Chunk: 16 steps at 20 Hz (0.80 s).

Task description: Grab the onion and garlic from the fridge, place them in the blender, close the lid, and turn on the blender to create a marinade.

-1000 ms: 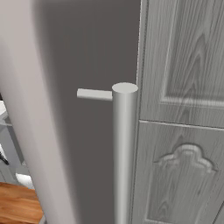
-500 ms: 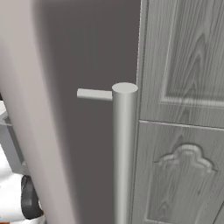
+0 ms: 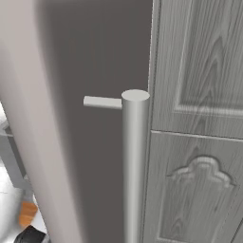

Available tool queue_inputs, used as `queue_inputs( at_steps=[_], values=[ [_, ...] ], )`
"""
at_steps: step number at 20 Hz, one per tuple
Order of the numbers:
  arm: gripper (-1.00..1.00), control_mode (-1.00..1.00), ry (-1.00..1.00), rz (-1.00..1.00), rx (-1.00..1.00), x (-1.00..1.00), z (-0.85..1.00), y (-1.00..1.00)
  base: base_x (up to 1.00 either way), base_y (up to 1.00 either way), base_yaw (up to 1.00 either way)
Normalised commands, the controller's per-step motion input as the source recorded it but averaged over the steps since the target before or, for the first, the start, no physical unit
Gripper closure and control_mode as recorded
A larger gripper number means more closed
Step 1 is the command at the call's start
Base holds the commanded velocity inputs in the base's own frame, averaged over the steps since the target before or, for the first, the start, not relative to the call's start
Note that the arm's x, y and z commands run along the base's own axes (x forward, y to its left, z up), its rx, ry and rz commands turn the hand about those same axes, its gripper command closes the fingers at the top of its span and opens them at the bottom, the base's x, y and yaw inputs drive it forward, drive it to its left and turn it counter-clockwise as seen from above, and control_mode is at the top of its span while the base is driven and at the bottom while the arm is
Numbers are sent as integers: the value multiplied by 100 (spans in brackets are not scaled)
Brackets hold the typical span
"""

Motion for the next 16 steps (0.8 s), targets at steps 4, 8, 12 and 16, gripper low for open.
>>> queue_inputs(
  at_steps=[4,8,12,16],
  values=[
    [100,-100,-6,6,2,-78,4,-43,0,0,0],
    [100,-100,0,-1,0,0,0,-2,0,0,0],
    [100,100,0,0,0,-9,0,0,-35,4,2],
    [100,100,0,0,0,0,0,0,-58,65,21]
  ],
)
